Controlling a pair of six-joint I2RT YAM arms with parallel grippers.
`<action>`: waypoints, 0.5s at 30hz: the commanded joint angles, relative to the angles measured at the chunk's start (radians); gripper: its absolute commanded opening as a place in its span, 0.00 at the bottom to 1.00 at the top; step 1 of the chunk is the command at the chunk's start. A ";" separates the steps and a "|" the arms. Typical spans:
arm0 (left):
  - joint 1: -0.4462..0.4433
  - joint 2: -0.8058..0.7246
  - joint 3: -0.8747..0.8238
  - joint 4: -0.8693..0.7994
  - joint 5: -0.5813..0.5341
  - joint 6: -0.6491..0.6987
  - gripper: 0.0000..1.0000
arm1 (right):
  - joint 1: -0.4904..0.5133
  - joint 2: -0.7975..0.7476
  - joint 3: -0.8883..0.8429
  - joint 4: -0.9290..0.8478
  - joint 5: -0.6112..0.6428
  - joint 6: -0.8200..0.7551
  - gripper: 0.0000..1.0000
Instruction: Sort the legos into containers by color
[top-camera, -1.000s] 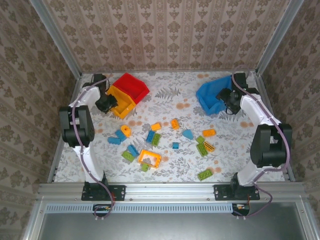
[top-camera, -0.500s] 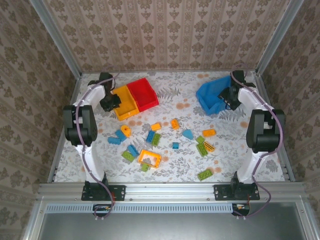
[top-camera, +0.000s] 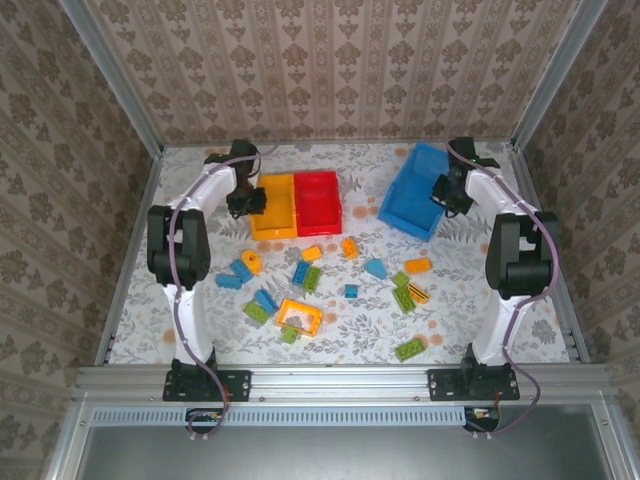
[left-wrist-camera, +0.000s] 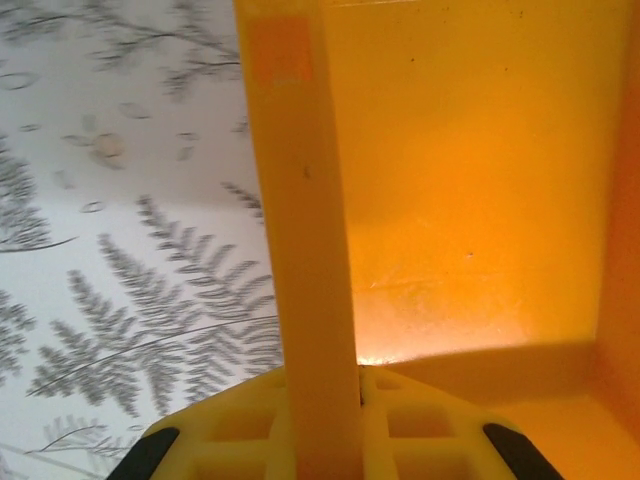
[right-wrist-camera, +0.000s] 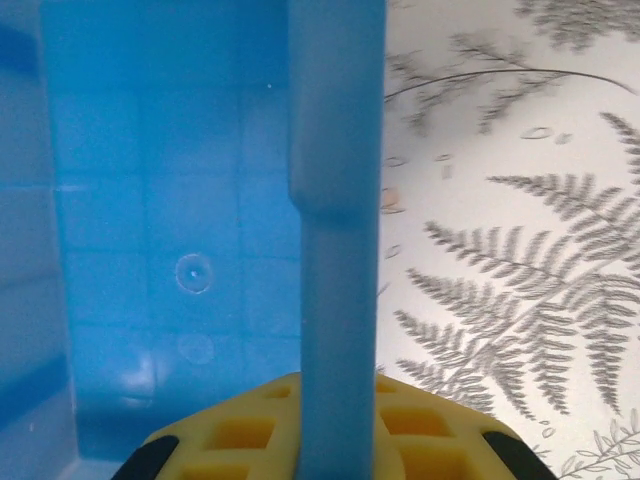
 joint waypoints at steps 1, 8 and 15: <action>-0.041 0.026 0.040 -0.062 -0.034 0.095 0.00 | 0.057 0.011 0.070 -0.048 0.017 -0.129 0.07; -0.085 -0.012 -0.042 -0.023 0.015 0.064 0.00 | 0.122 -0.002 0.060 -0.060 -0.013 -0.211 0.03; -0.075 -0.067 -0.121 0.021 0.019 -0.025 0.00 | 0.121 -0.041 -0.002 -0.035 -0.092 -0.254 0.02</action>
